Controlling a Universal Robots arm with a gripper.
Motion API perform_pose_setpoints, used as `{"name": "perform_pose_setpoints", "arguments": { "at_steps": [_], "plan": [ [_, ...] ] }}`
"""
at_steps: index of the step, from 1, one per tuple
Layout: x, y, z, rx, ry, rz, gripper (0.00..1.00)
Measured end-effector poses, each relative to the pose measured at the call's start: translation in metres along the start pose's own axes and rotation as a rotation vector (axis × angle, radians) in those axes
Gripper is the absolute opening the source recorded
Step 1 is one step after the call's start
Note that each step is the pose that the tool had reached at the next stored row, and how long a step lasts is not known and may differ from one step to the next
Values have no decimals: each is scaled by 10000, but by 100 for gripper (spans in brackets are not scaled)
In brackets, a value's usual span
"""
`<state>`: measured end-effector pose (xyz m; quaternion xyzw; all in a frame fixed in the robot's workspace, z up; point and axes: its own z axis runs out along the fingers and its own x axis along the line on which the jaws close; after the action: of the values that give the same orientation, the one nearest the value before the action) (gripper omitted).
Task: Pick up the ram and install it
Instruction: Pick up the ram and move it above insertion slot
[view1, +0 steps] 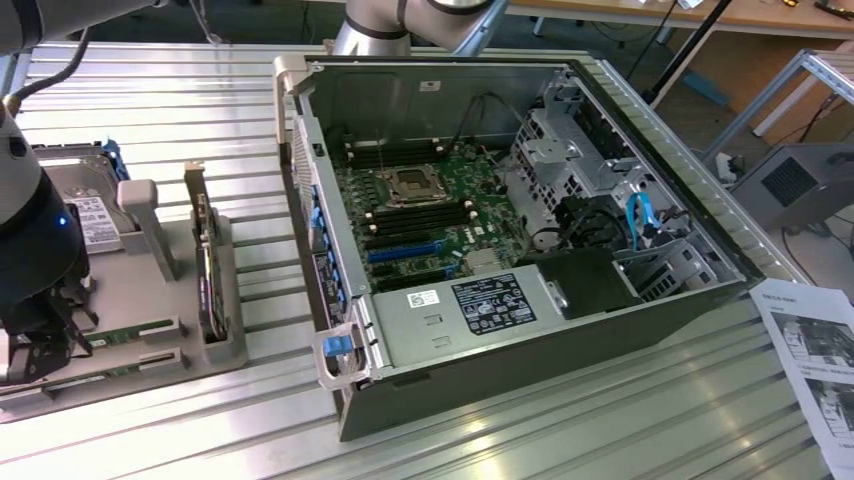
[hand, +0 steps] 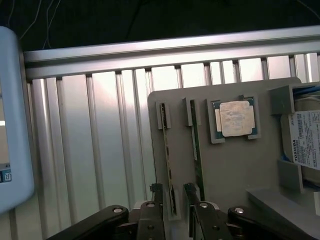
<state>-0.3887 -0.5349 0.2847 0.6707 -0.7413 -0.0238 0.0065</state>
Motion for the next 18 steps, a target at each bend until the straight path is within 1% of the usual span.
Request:
{"name": "perform_pose_setpoints", "arguments": {
  "at_steps": [4, 18],
  "plan": [
    [4, -4, 85, 1, 0, 0, 30],
    [21, -15, 291, 0, 0, 0, 30]
  ]
}}
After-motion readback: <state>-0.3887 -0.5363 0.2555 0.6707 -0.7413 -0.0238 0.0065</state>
